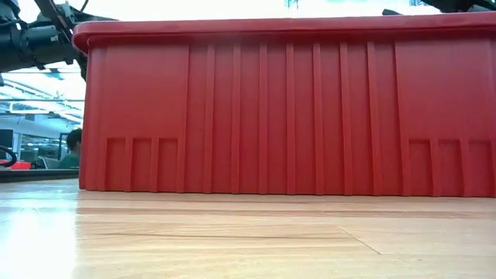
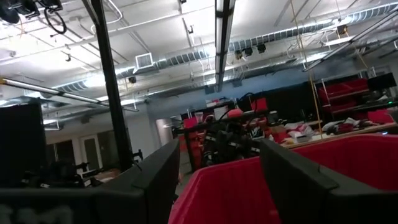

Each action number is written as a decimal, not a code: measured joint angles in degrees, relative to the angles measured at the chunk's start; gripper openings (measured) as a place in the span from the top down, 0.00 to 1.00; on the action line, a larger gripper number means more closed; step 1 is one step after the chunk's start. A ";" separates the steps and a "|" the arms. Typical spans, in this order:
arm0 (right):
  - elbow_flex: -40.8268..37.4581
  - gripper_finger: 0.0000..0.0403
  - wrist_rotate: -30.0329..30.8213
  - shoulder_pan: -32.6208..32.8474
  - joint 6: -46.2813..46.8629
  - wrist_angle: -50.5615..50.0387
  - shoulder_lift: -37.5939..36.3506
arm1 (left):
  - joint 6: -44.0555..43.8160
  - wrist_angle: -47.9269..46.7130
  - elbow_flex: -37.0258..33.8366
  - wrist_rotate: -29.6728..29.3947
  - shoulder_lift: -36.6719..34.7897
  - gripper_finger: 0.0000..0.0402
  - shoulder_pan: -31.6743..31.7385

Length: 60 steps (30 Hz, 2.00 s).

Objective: Pick and place slides into bin
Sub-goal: Return to Home Position

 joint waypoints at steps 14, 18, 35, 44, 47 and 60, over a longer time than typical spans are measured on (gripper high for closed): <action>-0.02 0.47 0.02 0.00 -6.08 -0.83 0.10 | -0.24 -5.05 0.00 -1.48 0.00 0.51 -0.04; -0.02 0.47 0.09 0.00 -5.95 0.16 0.20 | -0.20 -5.05 0.00 -1.46 0.00 0.51 -0.04; -0.02 0.47 0.09 0.00 -5.99 0.67 0.15 | 15.23 -12.35 0.15 2.61 -0.02 0.51 -0.04; -0.02 0.47 0.09 0.00 -5.99 0.74 0.15 | 14.63 -11.09 0.04 1.99 0.02 0.51 -0.02; -0.02 0.47 0.09 0.00 -6.01 0.77 0.15 | 14.38 -10.67 0.02 1.97 0.02 0.51 0.00; -0.02 0.47 0.09 -0.02 -6.01 0.76 0.13 | 14.51 -10.37 0.02 1.97 0.02 0.51 0.00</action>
